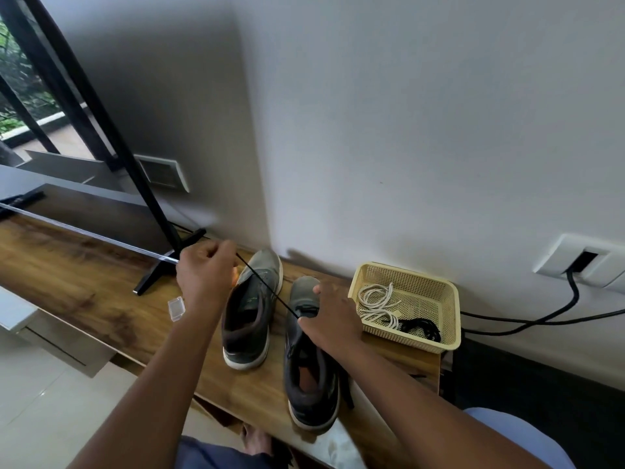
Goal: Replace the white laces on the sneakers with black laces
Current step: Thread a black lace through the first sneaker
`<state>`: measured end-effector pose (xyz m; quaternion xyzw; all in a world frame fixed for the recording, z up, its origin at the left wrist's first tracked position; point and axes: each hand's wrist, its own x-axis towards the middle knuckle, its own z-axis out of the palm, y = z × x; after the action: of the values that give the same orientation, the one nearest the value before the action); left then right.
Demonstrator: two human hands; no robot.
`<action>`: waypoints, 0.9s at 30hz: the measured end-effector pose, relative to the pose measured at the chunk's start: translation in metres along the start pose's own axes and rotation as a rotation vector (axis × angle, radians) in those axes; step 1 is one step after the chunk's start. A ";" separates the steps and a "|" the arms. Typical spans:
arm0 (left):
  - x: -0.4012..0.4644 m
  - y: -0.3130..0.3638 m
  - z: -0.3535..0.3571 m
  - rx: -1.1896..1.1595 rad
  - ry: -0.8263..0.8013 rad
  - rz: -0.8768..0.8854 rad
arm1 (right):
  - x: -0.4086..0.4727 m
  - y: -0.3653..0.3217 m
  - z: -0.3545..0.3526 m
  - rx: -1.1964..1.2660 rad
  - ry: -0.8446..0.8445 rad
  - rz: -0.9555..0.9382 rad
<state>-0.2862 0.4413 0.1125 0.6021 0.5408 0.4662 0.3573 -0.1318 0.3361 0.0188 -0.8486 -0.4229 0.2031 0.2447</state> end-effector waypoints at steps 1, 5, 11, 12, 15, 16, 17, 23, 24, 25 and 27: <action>0.001 -0.003 -0.001 0.294 0.014 0.077 | 0.000 0.000 0.000 0.030 -0.009 0.004; -0.006 -0.008 0.001 0.793 -0.302 0.190 | 0.003 0.000 -0.010 0.150 -0.009 0.005; -0.021 -0.002 0.022 0.893 -0.484 0.351 | 0.005 0.007 -0.035 0.253 -0.019 0.026; -0.023 -0.004 0.027 0.868 -0.572 0.366 | 0.006 0.009 -0.037 0.218 -0.037 0.027; -0.028 -0.013 0.040 0.947 -0.786 0.342 | 0.003 0.011 -0.042 0.126 -0.096 0.009; -0.029 -0.016 0.044 0.992 -0.818 0.326 | 0.001 0.011 -0.043 0.109 -0.120 -0.009; -0.030 -0.019 0.048 1.025 -0.834 0.321 | -0.003 0.011 -0.044 0.082 -0.150 -0.029; -0.022 -0.024 0.050 0.951 -0.708 0.315 | -0.020 0.012 -0.036 -0.197 -0.211 -0.142; -0.020 -0.022 0.048 0.904 -0.667 0.300 | -0.022 0.012 -0.034 -0.203 -0.200 -0.145; -0.019 -0.020 0.046 0.854 -0.622 0.283 | -0.022 0.013 -0.033 -0.207 -0.191 -0.146; -0.015 -0.015 0.040 0.789 -0.510 0.255 | -0.023 0.012 -0.033 -0.211 -0.186 -0.143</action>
<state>-0.2533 0.4322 0.0834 0.8480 0.4935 0.1034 0.1630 -0.1190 0.3036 0.0416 -0.8147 -0.5221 0.2176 0.1279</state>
